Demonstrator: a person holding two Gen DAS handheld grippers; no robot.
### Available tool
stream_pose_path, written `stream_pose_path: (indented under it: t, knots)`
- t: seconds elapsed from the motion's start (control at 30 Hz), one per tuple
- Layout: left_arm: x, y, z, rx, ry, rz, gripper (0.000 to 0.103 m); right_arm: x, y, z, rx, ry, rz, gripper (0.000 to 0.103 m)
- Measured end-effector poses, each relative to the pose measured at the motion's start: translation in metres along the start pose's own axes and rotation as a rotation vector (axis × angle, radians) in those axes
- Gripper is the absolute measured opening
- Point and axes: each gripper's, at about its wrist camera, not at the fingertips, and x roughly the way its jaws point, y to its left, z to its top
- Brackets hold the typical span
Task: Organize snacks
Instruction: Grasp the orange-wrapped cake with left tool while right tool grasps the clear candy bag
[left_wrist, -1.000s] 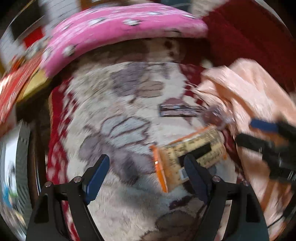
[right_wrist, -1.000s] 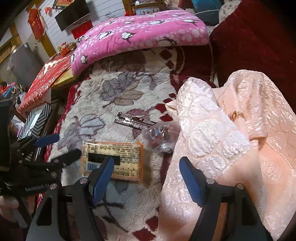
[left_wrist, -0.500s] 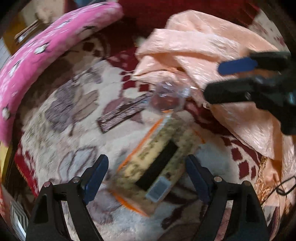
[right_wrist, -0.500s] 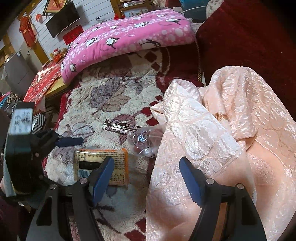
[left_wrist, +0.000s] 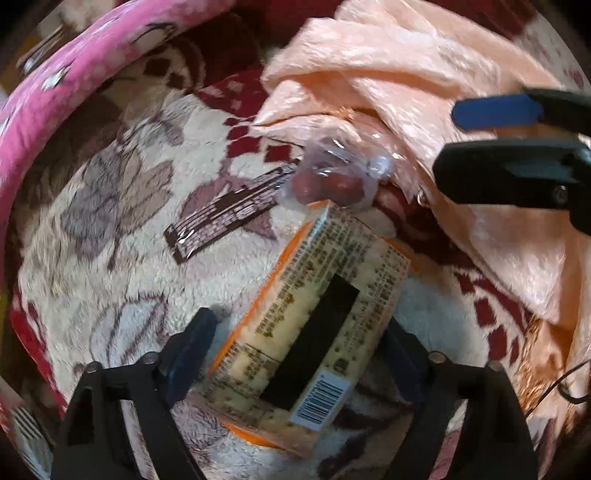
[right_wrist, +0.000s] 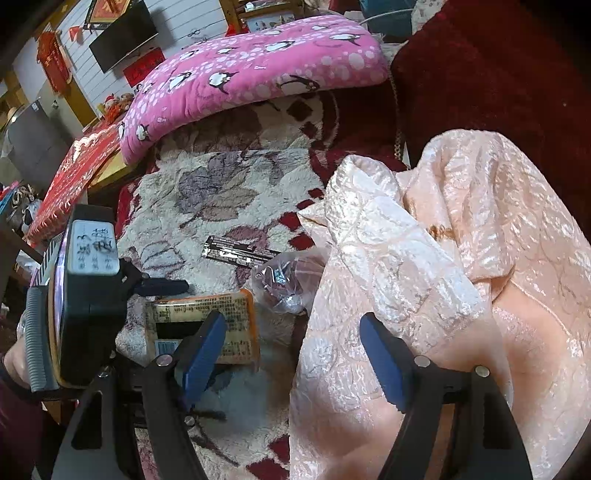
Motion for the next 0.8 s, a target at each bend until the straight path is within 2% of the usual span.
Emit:
stream_pose_path:
  t: [0.1,0.13,0.2,0.3,0.37,0.43,0.5,0.6,0.7,0.8]
  knots:
    - [-0.009,0.017,-0.01,-0.096,-0.035,-0.006,0.056,0.001,0.008,0.006,-0.022,0.003,0.027,0.079]
    - [-0.012,0.021,-0.013,-0.122,-0.042,-0.015,0.054,0.002,0.011,0.009,-0.032,0.002,0.039,0.079]
    - [-0.018,0.033,-0.021,-0.18,-0.05,-0.034,0.053,0.006,0.021,0.016,-0.066,0.001,0.051,0.08]
    - [-0.023,0.036,-0.027,-0.193,-0.052,-0.013,0.053,0.019,0.033,0.031,-0.091,-0.004,0.068,0.08]
    - [-0.027,0.039,-0.032,-0.211,-0.059,-0.014,0.053,0.033,0.031,0.04,-0.05,0.021,0.112,0.08]
    - [-0.034,0.037,-0.037,-0.221,-0.062,-0.001,0.053,0.05,0.014,0.044,0.046,0.064,0.161,0.08]
    - [-0.038,0.038,-0.041,-0.233,-0.067,0.002,0.053,0.057,-0.005,0.042,0.105,0.088,0.139,0.08]
    - [-0.046,0.04,-0.048,-0.251,-0.077,-0.007,0.053,0.054,-0.026,0.038,0.113,0.084,0.061,0.08]
    - [-0.044,0.041,-0.047,-0.269,-0.077,-0.004,0.053,0.059,-0.031,0.038,0.115,0.124,0.103,0.086]
    - [-0.035,0.042,-0.04,-0.279,-0.076,0.008,0.053,0.068,-0.014,0.038,0.03,0.15,0.083,0.093]
